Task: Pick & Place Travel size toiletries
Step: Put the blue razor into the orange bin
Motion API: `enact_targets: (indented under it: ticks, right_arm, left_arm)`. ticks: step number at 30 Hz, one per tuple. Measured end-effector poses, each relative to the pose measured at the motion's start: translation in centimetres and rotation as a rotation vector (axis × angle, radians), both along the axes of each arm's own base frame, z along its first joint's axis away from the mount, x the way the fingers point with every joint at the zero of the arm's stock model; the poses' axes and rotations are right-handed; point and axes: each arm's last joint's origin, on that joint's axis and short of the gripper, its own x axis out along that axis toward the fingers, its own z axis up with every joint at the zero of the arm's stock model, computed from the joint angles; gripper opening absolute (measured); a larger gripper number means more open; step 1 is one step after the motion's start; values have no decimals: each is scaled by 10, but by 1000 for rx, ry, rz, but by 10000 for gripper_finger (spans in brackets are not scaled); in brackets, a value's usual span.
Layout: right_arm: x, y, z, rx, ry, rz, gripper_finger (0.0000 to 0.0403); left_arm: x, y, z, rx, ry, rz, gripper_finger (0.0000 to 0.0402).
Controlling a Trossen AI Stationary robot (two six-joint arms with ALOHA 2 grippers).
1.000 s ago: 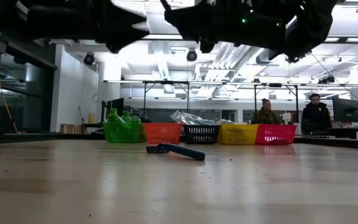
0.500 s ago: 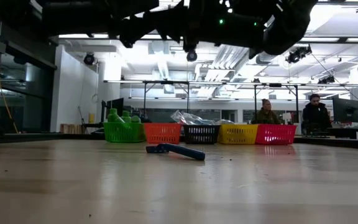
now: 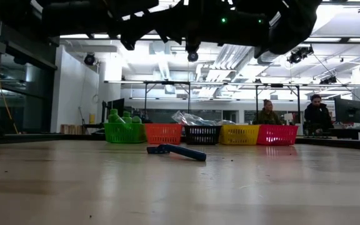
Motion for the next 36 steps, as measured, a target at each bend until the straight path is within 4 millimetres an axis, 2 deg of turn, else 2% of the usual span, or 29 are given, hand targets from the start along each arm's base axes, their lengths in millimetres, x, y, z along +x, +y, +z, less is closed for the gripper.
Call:
enact_targets:
  ticks: [6,14,18,24,30,33,36]
  right_arm:
    - [0,1,-1,-1,13,-39,29]
    - [0,0,-3,4,32,-61,28]
    - [0,2,-6,-6,60,-98,43]
    - [-1,5,-7,34,103,-170,176]
    - [-13,4,5,94,241,-228,287]
    - [-25,0,15,120,322,-344,315]
    - [-40,-5,27,129,385,-464,327]
  left_arm:
    - [0,0,-1,1,10,-8,174]
    - [0,1,-2,36,26,29,25]
    - [0,1,-4,45,35,33,23]
    - [1,1,-5,46,46,52,23]
    - [1,6,-6,92,64,207,23]
    - [0,17,-7,122,83,355,23]
    - [1,38,-6,108,123,454,23]
